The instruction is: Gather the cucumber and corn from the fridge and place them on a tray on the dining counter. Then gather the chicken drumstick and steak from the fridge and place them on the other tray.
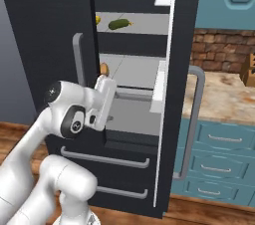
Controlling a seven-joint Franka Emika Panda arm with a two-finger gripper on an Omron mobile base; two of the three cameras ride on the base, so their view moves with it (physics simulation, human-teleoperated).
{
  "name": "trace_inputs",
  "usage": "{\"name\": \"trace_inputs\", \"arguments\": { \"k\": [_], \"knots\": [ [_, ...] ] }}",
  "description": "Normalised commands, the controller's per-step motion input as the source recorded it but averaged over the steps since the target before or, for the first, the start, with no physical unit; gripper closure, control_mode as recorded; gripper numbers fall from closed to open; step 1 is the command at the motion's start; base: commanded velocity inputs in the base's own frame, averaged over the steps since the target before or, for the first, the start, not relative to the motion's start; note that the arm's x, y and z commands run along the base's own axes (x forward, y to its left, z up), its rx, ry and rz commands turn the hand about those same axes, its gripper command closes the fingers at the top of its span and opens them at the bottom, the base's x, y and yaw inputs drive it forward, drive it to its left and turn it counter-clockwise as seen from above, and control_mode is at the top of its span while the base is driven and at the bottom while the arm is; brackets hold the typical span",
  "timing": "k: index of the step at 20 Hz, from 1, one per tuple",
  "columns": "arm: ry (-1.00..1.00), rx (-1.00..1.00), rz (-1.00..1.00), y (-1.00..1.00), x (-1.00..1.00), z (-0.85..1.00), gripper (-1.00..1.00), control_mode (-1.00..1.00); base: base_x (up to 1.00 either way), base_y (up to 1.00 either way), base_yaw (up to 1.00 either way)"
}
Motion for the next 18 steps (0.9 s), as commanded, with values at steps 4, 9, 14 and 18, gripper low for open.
{"name": "trace_inputs", "arguments": {
  "k": [4, 9, 14, 18],
  "knots": [
    [0.21, -0.27, 0.72, 0.71, -0.28, 0.18, -1.0, -1.0, 0.0, 0.0, 0.0],
    [0.25, -0.37, 0.58, 0.77, -0.08, 0.41, -1.0, -1.0, 0.0, 0.0, 0.0],
    [0.05, -0.31, 0.59, 0.39, 0.27, 0.12, -1.0, -1.0, 0.0, 0.0, 0.0],
    [0.0, -0.24, 0.53, 0.31, 0.26, 0.05, -1.0, -1.0, 0.0, 0.0, 0.0]
  ]
}}
